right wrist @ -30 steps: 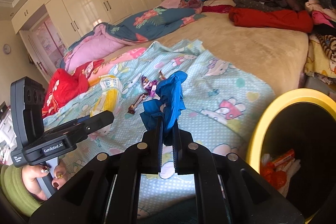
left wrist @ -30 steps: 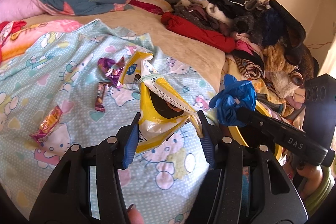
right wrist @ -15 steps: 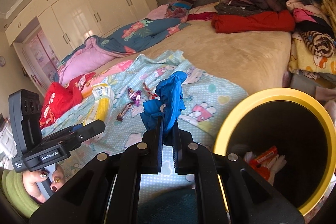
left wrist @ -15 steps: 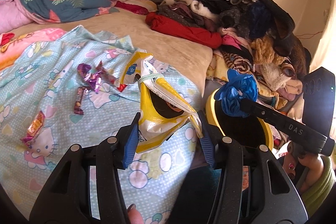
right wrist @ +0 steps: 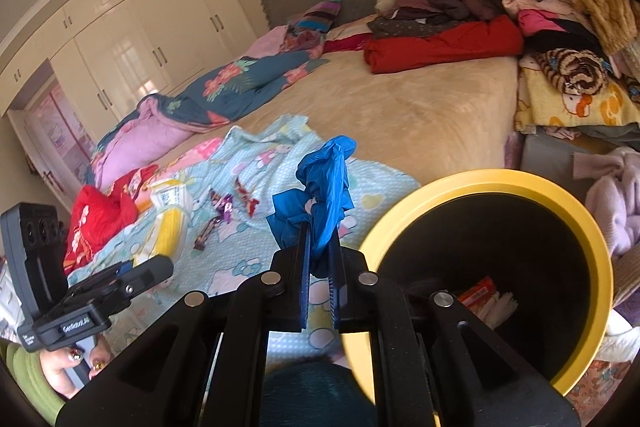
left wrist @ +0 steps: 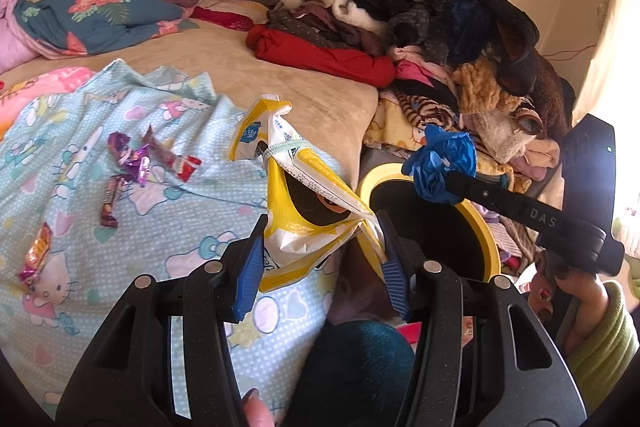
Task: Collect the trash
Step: 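Carry the chip bag and blue bag over the bin and open both tools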
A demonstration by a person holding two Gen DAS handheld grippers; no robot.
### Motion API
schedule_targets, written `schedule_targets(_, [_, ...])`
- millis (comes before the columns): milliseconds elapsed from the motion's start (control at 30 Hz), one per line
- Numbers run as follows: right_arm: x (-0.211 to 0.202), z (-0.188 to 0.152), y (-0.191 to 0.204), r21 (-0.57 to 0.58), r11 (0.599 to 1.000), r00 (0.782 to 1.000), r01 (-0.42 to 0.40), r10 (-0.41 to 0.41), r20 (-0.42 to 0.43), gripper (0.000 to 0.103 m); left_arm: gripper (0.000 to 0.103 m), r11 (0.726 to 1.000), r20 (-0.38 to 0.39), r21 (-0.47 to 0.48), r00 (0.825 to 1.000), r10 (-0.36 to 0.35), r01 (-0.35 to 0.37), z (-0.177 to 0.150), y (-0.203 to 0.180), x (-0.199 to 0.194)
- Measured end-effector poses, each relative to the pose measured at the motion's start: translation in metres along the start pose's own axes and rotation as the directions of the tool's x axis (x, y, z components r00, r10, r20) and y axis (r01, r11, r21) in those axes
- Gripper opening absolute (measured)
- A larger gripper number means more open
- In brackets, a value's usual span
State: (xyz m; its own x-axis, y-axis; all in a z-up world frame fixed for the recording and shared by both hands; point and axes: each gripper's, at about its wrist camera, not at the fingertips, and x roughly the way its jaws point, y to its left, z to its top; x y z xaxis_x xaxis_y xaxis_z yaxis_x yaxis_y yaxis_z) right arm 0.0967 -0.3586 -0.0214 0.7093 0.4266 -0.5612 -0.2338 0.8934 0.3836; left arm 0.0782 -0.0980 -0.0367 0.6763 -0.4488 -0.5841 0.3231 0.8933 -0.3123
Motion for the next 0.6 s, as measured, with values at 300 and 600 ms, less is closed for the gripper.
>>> schedule_targets(300, [-0.011, 0.003, -0.029, 0.065, 0.997, 0.999, 0.043, -0.045, 0.027, 0.008, 0.044, 0.999, -0.019, 0.026, 0.999, -0.037, 0.038, -0.003, -0.018, 0.010])
schedule_targets(600, [-0.017, 0.004, -0.051, 0.114, 0.991, 0.997, 0.069, -0.074, 0.037, 0.008, 0.044, 0.996, -0.036, 0.051, 0.997, -0.072, 0.074, -0.005, -0.037, 0.024])
